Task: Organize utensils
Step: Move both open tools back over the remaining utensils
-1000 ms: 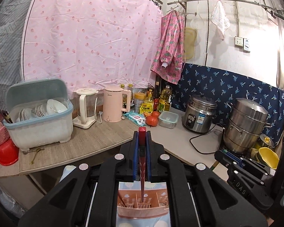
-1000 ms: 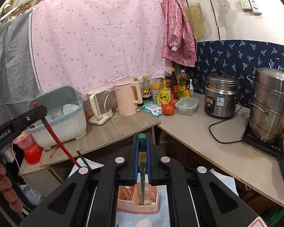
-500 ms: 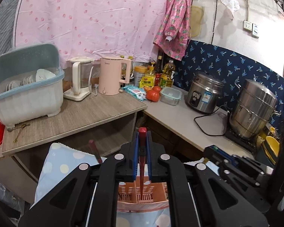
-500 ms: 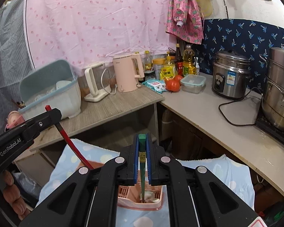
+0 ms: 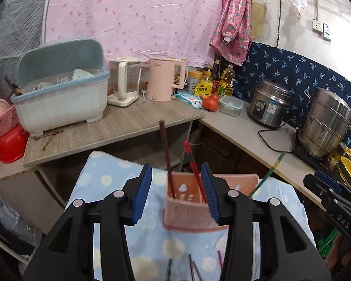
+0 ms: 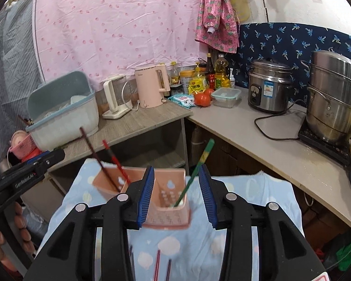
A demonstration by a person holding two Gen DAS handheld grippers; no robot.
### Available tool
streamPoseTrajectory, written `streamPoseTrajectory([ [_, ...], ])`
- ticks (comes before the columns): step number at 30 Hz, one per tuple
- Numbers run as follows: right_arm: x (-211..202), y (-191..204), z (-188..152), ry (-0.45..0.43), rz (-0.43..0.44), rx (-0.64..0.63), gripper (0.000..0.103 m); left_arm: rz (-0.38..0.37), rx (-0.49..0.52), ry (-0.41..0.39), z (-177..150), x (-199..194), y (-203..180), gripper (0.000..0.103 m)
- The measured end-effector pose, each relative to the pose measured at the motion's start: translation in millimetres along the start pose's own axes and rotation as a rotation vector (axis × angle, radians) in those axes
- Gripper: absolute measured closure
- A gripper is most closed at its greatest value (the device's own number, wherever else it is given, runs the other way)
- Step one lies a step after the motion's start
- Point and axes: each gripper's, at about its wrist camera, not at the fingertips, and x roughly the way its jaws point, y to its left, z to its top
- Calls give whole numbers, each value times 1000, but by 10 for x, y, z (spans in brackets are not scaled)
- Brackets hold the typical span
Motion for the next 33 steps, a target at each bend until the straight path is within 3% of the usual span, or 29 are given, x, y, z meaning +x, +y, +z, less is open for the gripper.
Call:
streamPoseTrajectory([
  [4, -231, 46, -311, 23, -3, -15, 64, 25, 19, 16, -264, -199, 67, 62],
  [21, -796, 73, -1984, 249, -46, 12, 64, 42, -9, 232, -1898, -724, 268, 62],
  [33, -868, 172, -2608, 322, -42, 7, 64, 41, -2, 305, -2650, -838, 268, 62],
])
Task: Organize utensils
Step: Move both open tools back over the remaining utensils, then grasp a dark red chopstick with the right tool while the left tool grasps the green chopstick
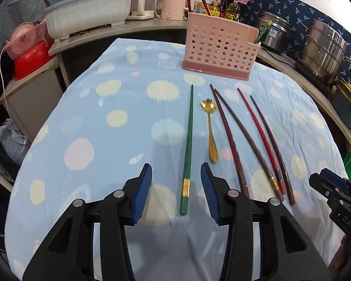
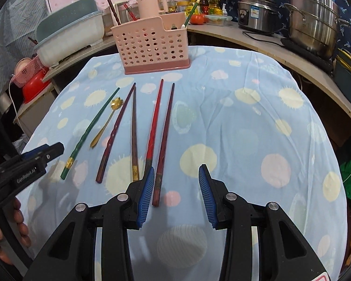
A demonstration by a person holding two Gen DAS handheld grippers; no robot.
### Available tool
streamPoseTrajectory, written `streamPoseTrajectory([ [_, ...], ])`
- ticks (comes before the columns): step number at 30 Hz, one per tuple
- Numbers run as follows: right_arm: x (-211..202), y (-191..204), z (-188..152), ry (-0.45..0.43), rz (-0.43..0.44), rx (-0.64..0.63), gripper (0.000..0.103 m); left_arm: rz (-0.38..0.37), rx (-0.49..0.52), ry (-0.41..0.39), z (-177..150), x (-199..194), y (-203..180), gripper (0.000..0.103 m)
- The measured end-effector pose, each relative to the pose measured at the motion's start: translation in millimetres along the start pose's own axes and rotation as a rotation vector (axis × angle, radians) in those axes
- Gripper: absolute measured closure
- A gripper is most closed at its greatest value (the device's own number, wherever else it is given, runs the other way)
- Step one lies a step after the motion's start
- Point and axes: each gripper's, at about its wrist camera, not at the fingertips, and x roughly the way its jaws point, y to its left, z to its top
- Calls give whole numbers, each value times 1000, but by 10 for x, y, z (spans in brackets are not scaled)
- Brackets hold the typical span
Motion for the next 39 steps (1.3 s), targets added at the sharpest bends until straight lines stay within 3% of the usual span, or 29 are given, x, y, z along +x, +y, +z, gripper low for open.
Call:
streamPoseTrajectory([
  [11, 87, 72, -125, 29, 10, -2, 66, -11, 6, 27, -169, 111, 2, 63],
  [17, 118, 76, -121, 30, 7, 4, 67, -8, 15, 31, -189, 139, -15, 68],
  [27, 194, 109, -123, 44, 18, -2, 75, 2, 22, 31, -201, 160, -23, 88],
  [39, 305, 175, -135, 68, 24, -15, 85, 2, 32, 31, -197, 184, -27, 90],
])
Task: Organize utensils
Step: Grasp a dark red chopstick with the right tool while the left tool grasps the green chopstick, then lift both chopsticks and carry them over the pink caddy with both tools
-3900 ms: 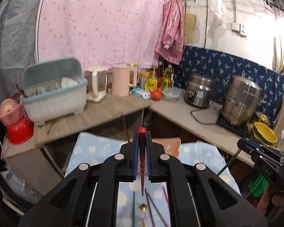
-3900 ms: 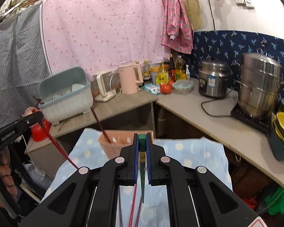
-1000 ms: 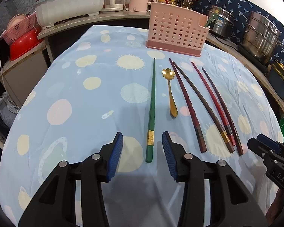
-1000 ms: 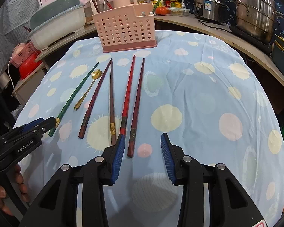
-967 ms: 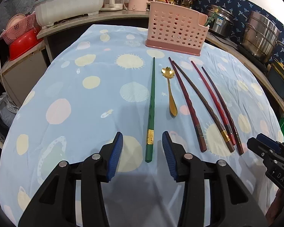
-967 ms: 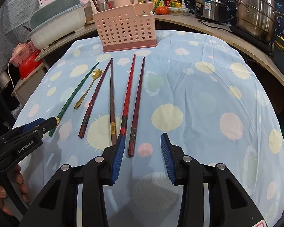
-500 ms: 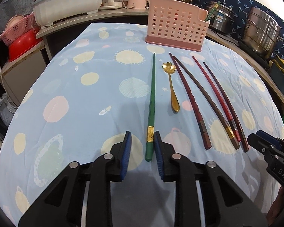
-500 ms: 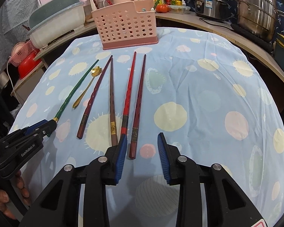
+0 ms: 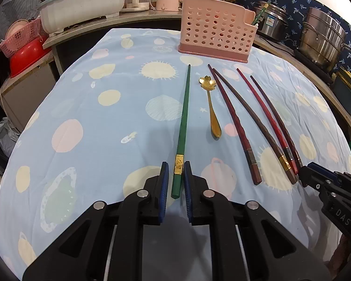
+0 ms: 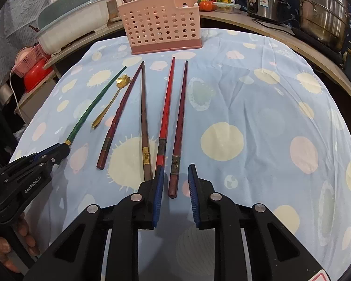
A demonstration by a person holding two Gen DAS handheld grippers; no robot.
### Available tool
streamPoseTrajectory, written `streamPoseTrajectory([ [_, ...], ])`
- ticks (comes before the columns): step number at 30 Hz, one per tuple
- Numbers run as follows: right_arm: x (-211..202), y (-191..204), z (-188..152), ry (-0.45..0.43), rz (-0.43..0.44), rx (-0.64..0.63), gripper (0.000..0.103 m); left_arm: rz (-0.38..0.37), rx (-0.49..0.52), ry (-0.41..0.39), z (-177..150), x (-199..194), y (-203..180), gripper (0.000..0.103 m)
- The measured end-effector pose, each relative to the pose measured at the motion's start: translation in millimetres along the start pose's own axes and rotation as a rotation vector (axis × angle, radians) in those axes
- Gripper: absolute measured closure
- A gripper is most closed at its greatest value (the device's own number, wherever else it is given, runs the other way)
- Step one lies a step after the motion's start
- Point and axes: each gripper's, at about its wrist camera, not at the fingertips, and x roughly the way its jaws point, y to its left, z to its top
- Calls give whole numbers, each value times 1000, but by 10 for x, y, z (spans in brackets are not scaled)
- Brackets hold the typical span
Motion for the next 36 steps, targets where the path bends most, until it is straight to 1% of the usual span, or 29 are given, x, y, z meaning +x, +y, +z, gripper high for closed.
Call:
streamPoseTrajectory([
  [2, 22, 4, 7, 6, 0, 2, 89, -2, -1, 0, 0, 0, 1, 91],
  [9, 78, 22, 31, 0, -11, 0, 91, -9, -4, 1, -2, 12, 2, 90],
  [11, 84, 33, 29, -4, -17, -8, 95, -11, -5, 1, -1, 12, 5, 91],
  [18, 66, 21, 23, -8, -20, -10, 96, -12, -6, -1, -5, 13, 12, 91],
  [21, 23, 6, 12, -12, -21, -9, 96, -15, -6, -2, 0, 5, 5, 94],
  [25, -58, -25, 5, -25, -20, -4, 96, -20, -16, -1, 7, -19, 2, 95],
  [30, -192, -71, 13, -50, -17, 8, 96, -27, -14, 0, -6, -98, 0, 96],
  [36, -361, -122, 37, -82, -6, 18, 96, -39, -14, -18, 10, -261, -17, 96],
])
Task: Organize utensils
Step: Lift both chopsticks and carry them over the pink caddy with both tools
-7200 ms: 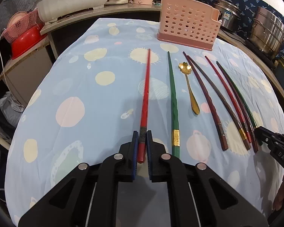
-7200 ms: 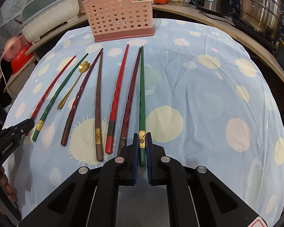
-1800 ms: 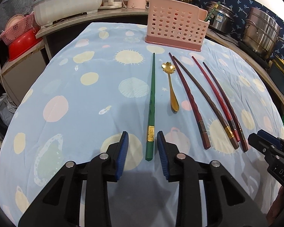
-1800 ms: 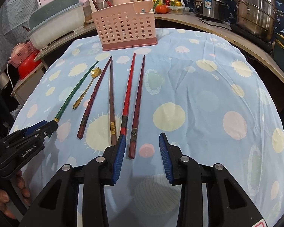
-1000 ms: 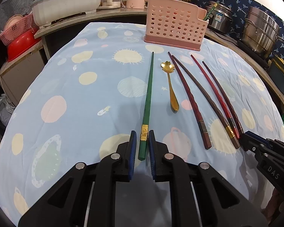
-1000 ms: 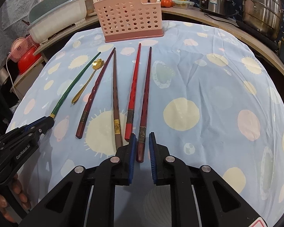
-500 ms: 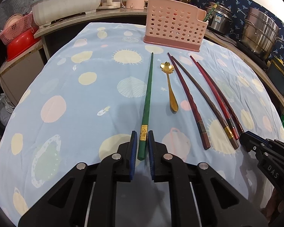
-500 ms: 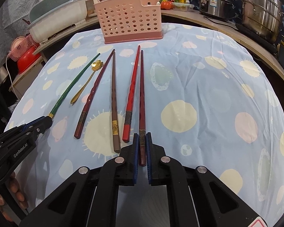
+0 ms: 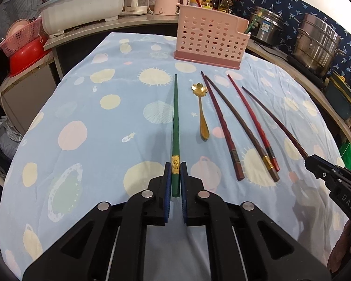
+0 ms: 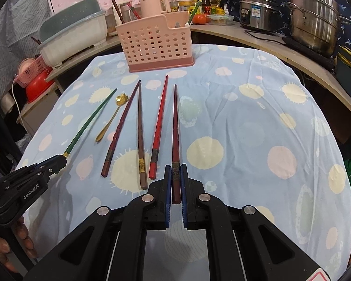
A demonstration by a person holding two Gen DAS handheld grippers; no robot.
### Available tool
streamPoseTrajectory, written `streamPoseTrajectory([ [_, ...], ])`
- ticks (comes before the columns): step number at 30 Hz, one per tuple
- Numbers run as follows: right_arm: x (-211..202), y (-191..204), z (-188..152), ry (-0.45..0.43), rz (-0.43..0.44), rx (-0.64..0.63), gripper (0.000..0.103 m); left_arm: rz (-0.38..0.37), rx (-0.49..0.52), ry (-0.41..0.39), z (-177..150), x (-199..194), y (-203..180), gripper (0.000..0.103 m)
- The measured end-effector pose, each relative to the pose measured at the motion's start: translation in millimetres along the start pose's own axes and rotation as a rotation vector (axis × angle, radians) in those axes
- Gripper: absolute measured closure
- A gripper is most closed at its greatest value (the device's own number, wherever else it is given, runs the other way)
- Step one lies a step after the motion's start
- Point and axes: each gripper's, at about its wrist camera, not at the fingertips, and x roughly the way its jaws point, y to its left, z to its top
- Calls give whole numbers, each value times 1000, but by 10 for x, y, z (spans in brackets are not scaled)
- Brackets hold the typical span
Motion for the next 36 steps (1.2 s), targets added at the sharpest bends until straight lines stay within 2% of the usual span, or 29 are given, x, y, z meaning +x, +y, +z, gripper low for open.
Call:
streamPoseTrajectory([
  [17, -643, -71, 305, -147, 49, 31, 96, -43, -1, -105, 327, -650, -102, 96],
  [26, -970, -147, 634, -233, 57, 36, 96, -53, 12, -154, 688, -942, -162, 96],
  [36, -1192, -149, 1060, -314, 67, 4, 96, -51, 44, -252, 1185, -1201, -280, 96],
])
